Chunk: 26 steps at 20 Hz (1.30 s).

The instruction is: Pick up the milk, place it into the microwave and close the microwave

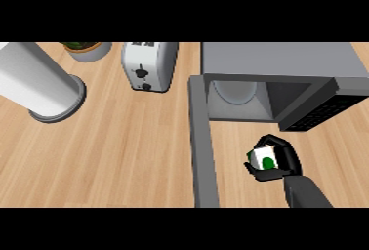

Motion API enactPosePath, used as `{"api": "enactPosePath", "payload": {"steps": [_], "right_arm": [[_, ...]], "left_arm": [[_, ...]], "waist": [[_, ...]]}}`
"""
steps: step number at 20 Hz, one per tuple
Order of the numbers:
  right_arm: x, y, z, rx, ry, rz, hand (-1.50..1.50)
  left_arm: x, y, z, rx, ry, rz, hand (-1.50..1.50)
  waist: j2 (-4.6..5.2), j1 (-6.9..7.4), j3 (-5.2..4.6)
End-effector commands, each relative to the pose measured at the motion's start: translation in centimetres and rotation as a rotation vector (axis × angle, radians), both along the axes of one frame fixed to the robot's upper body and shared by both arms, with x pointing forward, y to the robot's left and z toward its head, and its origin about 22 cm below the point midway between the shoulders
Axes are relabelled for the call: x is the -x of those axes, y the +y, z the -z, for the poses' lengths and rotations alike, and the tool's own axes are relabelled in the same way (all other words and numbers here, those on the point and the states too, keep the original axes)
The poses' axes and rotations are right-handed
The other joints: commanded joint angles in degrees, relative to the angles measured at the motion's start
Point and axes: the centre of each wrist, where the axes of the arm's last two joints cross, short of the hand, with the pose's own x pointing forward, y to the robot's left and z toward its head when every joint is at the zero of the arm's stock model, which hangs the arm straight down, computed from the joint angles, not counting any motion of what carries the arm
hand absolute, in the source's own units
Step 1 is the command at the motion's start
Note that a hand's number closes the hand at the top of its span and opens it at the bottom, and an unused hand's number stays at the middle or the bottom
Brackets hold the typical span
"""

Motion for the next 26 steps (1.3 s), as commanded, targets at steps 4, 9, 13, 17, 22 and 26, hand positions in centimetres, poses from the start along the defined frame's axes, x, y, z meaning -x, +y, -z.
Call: {"api": "enactPosePath", "payload": {"steps": [4,9,13,17,22,26], "right_arm": [[-2.5,2.7,-1.2,-0.026,-0.102,0.027,1.50],[-5.2,4.0,-3.3,0.038,-0.146,0.020,1.50],[-7.4,3.1,-5.5,0.057,-0.175,0.034,1.50],[-8.7,3.6,-6.6,0.092,-0.167,0.020,1.50],[-12.9,3.7,-11.5,0.111,-0.130,0.064,1.50],[-13.8,2.2,-13.0,0.152,-0.123,0.065,1.50]], "left_arm": [[0.7,-0.9,-1.7,0.041,-0.061,0.029,-1.50],[0.6,0.0,-1.6,0.030,-0.040,0.020,-1.50],[1.0,1.4,-1.2,0.020,-0.025,0.028,-1.50],[0.9,1.1,-2.4,0.014,-0.021,0.035,-1.50],[0.0,0.4,-2.4,-0.001,-0.030,0.032,-1.50],[-1.5,1.5,-1.3,0.016,-0.029,0.041,-1.50]], "waist": [[-0.15,-0.29,-0.08],[-0.07,-0.23,-0.10],[-0.17,-0.46,-0.15],[0.01,-0.04,-0.12],[0.52,1.00,-0.06],[0.93,1.32,-0.06]]}}
